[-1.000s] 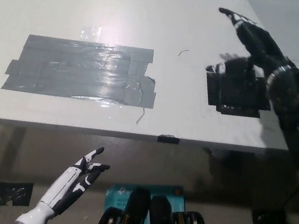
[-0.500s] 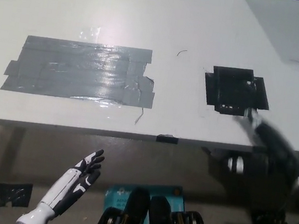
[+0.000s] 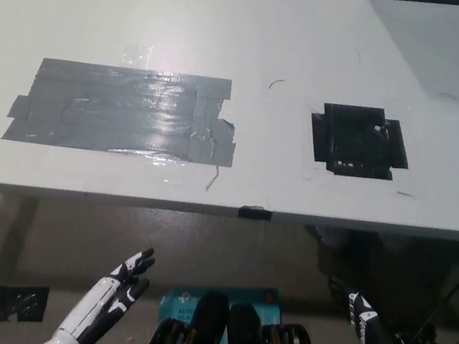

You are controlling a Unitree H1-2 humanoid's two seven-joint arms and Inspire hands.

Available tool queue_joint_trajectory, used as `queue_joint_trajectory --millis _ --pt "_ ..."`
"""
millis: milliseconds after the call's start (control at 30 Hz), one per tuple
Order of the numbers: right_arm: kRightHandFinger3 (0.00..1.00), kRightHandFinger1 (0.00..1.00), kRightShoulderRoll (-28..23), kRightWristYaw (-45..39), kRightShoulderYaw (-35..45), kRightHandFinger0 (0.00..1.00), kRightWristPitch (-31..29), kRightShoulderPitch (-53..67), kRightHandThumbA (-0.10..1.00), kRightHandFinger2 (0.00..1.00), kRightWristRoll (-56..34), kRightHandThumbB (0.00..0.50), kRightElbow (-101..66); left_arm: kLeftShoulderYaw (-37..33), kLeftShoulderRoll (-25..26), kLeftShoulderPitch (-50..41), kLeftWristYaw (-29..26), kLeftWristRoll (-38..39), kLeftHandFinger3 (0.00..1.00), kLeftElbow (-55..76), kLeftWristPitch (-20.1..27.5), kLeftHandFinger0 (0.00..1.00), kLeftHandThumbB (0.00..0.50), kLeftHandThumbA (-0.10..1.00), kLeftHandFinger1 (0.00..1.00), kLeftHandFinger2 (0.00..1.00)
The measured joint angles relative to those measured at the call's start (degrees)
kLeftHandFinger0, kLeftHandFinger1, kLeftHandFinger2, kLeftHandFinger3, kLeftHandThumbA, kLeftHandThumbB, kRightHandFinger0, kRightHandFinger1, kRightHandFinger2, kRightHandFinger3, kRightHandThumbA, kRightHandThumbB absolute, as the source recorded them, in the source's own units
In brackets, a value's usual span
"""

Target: A tripod is kept on the middle of the desk infront of the robot and the robot grabs one of its legs to pick it up and hands it to a person

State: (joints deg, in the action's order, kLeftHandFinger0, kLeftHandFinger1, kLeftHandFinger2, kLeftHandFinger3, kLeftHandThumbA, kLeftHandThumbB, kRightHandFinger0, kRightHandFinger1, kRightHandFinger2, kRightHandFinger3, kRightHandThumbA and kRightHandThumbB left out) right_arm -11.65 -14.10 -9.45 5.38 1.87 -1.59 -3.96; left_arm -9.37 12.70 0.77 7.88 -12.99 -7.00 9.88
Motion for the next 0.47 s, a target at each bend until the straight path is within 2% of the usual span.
queue_joint_trajectory --millis 300,367,467 --pt "1.00 1.00 3.2 -2.3 4.7 1.00 -1.5 0.2 0.96 1.00 -8.0 0.166 1.5 0.4 -0.1 0.0 -0.2 0.0 1.00 0.4 1.3 1.00 0.268 1.00 1.00 1.00" --pt "1.00 1.00 3.3 -2.7 4.8 1.00 -1.7 0.2 0.95 1.00 -8.7 0.142 1.5 0.5 -0.1 0.0 -0.3 0.0 1.00 0.4 1.6 1.00 0.279 1.00 1.00 1.00" --pt "1.00 1.00 3.3 -3.2 4.8 1.00 -2.0 0.2 0.95 1.00 -9.2 0.135 1.5 0.7 -0.2 0.0 -0.3 0.0 1.00 0.4 1.8 1.00 0.277 1.00 1.00 1.00"
